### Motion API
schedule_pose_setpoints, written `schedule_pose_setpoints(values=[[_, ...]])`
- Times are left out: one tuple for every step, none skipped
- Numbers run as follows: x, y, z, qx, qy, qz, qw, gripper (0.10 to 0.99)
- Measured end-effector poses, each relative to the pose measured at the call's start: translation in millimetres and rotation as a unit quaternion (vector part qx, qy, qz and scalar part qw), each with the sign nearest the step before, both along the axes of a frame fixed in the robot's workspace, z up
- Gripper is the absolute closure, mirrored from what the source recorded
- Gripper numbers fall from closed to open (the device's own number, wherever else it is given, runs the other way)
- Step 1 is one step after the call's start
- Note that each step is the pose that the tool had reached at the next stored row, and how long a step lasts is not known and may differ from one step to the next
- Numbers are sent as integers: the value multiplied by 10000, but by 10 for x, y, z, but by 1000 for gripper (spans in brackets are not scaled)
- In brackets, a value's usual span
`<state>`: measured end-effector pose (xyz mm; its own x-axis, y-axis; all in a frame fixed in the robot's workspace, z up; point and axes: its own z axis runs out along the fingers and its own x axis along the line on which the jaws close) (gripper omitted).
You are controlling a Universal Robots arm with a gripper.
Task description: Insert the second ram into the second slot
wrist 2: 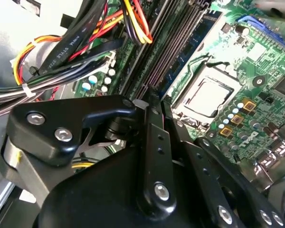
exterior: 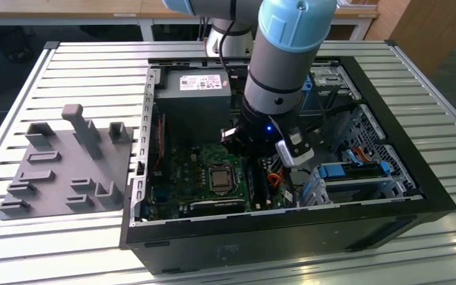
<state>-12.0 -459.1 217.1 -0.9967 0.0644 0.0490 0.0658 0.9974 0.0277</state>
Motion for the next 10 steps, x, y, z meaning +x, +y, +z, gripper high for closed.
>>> schedule_pose_setpoints(values=[[0,0,0,1,0,0,10000,945],[1,0,0,1,0,-1,10000,945],[4,-2,1,0,1,-3,10000,945],[6,-3,1,-1,1,-8,10000,945],[7,-4,1,-1,1,-16,10000,945],[7,-7,1,-1,1,-23,10000,945],[8,-8,0,0,1,-29,10000,945],[9,-8,-2,0,1,-35,10000,945],[10,-9,-4,0,1,-41,10000,945],[13,-9,-7,0,1,-47,10000,945]])
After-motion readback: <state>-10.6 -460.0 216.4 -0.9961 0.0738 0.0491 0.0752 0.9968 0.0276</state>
